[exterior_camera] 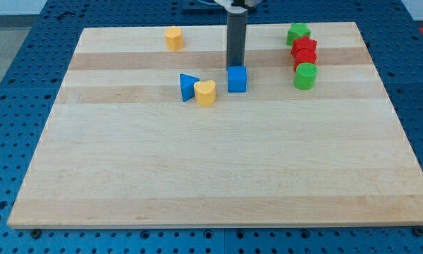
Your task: Slide the blue cube towards the center of the board
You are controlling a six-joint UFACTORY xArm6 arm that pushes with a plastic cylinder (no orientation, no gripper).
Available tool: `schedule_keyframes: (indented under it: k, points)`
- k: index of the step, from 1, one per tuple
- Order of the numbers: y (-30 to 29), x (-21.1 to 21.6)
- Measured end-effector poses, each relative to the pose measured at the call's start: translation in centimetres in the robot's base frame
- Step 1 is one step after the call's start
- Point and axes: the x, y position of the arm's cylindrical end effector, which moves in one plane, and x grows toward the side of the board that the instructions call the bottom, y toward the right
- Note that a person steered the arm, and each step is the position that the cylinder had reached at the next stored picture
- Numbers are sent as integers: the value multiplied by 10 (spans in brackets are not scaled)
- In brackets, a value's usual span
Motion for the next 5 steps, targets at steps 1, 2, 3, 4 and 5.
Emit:
schedule_keyframes:
  k: [1,2,3,4,5]
  points:
    - [-11,2]
    - [-11,21]
    - [-11,40]
    - [5,47]
    - [54,47]
